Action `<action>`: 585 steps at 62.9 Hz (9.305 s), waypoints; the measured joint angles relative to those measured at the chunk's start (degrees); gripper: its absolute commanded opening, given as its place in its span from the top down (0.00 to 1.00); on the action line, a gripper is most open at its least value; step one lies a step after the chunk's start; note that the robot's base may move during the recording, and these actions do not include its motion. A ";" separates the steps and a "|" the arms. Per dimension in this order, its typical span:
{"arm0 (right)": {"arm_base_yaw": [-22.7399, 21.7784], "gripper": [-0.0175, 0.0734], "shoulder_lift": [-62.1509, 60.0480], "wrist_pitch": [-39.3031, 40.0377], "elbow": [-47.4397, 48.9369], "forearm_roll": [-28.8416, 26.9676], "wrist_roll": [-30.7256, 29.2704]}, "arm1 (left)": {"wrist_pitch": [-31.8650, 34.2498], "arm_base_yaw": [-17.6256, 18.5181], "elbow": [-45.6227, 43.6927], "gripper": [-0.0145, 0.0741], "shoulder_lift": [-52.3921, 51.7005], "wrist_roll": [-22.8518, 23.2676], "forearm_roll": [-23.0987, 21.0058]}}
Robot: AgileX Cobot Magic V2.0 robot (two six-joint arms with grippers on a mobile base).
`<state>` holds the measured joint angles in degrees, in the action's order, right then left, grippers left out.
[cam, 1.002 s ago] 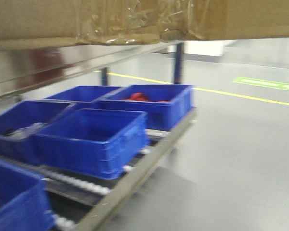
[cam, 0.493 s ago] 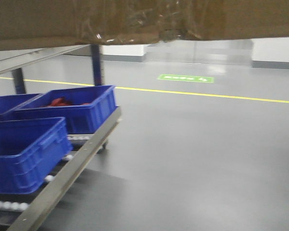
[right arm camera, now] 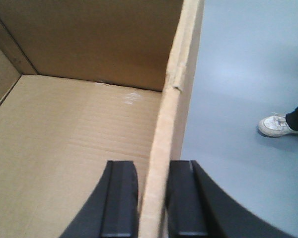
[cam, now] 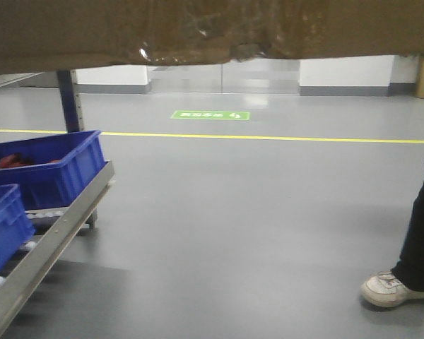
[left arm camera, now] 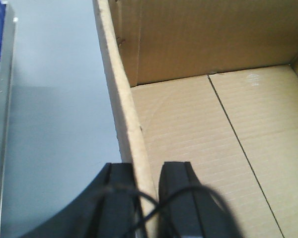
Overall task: Grab carton from right shelf to conveyor
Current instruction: 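Hold the carton with both grippers while the base drives away, then hold the carton above the grey conveyor belt with both grippers, then lower the carton onto the conveyor belt with both grippers, then open both grippers and withdraw them from the carton walls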
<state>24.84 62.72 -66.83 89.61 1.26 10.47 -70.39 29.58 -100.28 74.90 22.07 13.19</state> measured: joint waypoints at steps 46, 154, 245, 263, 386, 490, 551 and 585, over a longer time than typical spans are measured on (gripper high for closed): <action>0.00 0.88 0.00 0.08 0.00 -0.10 0.00 | 0.00 0.00 0.00 0.85 0.00 0.00 0.27; 0.00 0.88 0.00 0.50 0.00 -0.32 0.00 | 0.00 0.00 0.00 0.85 0.00 0.00 0.71; 0.00 0.88 0.00 1.06 0.00 -0.55 0.00 | 0.33 0.16 0.00 0.85 0.00 0.14 2.83; 0.00 0.88 0.10 2.07 0.00 -1.75 0.00 | 0.92 0.42 0.00 0.85 0.00 0.14 6.96; 0.10 0.88 0.29 3.09 -0.10 -2.76 0.00 | 3.07 0.55 0.00 0.85 0.00 0.14 10.94; -3.38 0.18 29.75 17.32 2.22 5.88 -0.86 | 12.84 -11.52 -2.19 0.16 23.40 -3.89 9.65; -16.64 0.87 -6.15 31.29 -37.17 6.40 -0.94 | 31.84 -21.26 41.58 0.82 -19.97 -7.98 1.53; -16.64 0.87 -35.31 49.73 -62.80 6.40 -0.94 | 50.57 -21.26 70.87 0.82 -50.46 -7.98 0.55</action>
<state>8.20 27.41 -17.10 26.81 7.67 9.53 -19.82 8.32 -29.41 24.44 14.09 13.74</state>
